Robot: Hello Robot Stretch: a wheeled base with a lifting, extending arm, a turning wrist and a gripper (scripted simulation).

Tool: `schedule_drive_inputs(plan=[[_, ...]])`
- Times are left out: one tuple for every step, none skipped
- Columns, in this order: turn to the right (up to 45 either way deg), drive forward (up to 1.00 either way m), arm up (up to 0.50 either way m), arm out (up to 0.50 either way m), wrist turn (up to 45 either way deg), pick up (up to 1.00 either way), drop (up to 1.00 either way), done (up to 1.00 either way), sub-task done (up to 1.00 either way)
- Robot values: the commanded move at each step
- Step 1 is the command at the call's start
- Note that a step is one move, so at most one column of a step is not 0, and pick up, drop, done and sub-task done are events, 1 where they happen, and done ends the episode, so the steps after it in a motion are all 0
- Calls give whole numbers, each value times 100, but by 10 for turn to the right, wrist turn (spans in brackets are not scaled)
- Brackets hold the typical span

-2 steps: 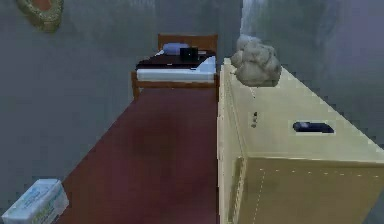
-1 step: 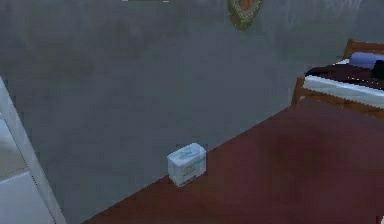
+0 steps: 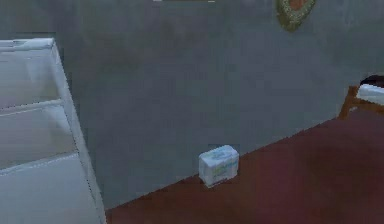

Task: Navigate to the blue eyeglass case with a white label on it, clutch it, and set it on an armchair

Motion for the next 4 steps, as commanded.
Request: schedule_drive_inputs(plan=[[450, 0, 0, 0, 0, 0, 0, 0, 0], [450, 0, 0, 0, 0, 0, 0, 0, 0], [60, 0, 0, 0, 0, 0, 0, 0, 0], [0, 40, 0, 0, 0, 0, 0, 0, 0]])
